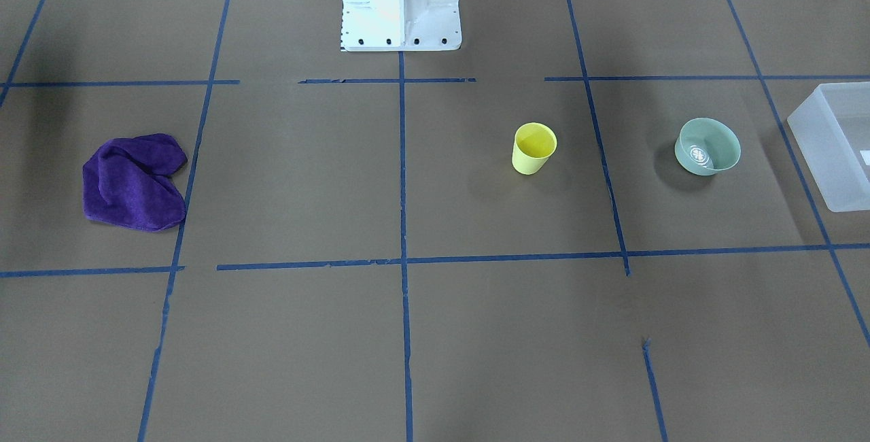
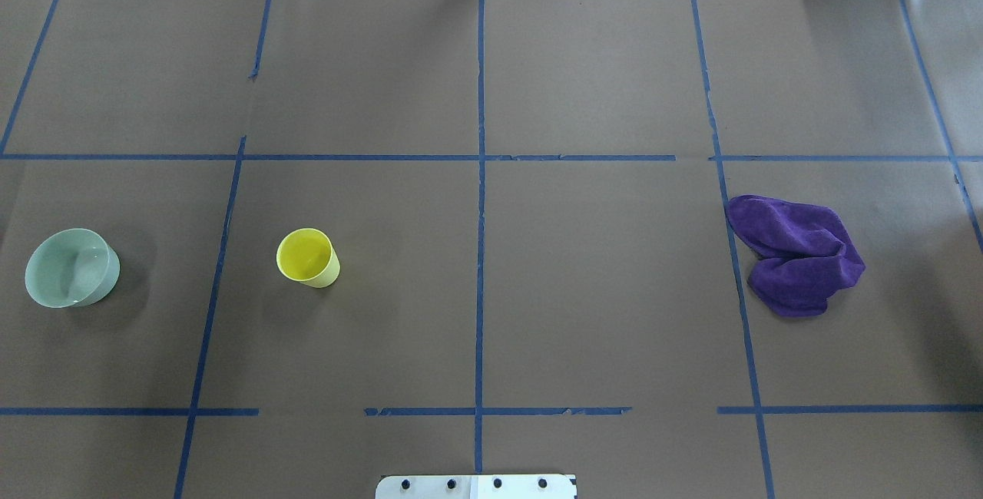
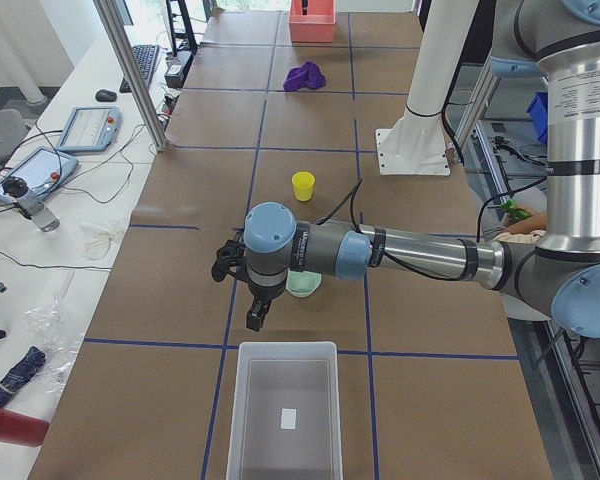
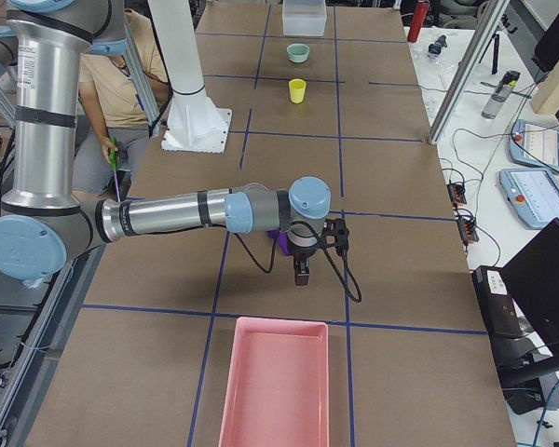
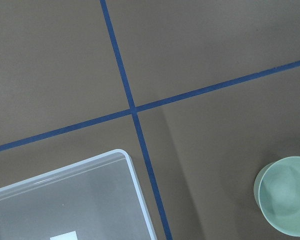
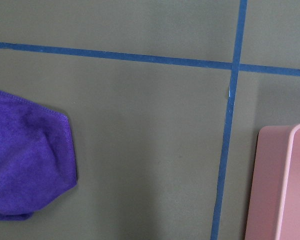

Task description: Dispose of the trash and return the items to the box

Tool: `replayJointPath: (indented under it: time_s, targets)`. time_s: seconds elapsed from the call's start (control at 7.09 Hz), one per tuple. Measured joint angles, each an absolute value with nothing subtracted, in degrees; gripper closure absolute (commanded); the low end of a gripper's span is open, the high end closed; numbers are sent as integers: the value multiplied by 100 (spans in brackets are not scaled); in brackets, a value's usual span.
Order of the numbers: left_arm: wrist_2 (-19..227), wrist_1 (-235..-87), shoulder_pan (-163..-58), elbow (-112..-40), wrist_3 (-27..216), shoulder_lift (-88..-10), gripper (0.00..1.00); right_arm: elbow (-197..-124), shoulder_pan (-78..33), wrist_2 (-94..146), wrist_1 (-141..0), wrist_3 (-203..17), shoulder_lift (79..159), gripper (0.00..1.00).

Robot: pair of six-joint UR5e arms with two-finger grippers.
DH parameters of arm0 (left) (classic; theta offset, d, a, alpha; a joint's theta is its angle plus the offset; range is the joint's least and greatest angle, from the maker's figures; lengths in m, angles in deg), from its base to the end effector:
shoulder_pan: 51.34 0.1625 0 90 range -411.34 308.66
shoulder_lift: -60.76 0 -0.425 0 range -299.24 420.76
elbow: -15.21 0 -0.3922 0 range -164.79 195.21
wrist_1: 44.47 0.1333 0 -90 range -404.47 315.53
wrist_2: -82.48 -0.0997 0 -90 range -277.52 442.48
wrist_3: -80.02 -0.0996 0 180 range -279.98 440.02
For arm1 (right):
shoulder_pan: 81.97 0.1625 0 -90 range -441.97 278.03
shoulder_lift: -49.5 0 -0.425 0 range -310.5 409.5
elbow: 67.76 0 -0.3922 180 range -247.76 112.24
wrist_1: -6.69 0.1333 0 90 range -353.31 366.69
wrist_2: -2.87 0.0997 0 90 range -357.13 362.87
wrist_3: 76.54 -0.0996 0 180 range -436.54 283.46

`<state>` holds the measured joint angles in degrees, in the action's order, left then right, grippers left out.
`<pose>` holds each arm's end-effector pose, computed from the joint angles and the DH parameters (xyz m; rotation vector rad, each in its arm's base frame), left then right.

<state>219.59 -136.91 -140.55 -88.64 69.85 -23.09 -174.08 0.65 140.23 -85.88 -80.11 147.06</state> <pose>-0.0541 -0.4540 0.5817 0.2340 0.8058 0.2527 0.0033 -0.4422 0.5804 0.0226 -0.8321 -0.1073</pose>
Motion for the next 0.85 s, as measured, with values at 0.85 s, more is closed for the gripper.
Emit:
replayJointPath:
  time_s: [0.85]
  targets:
    - [21756,-16360,-11107,-9502,11945,-2470,0,-17354,-342,14041,-7901,-8014,14746,0]
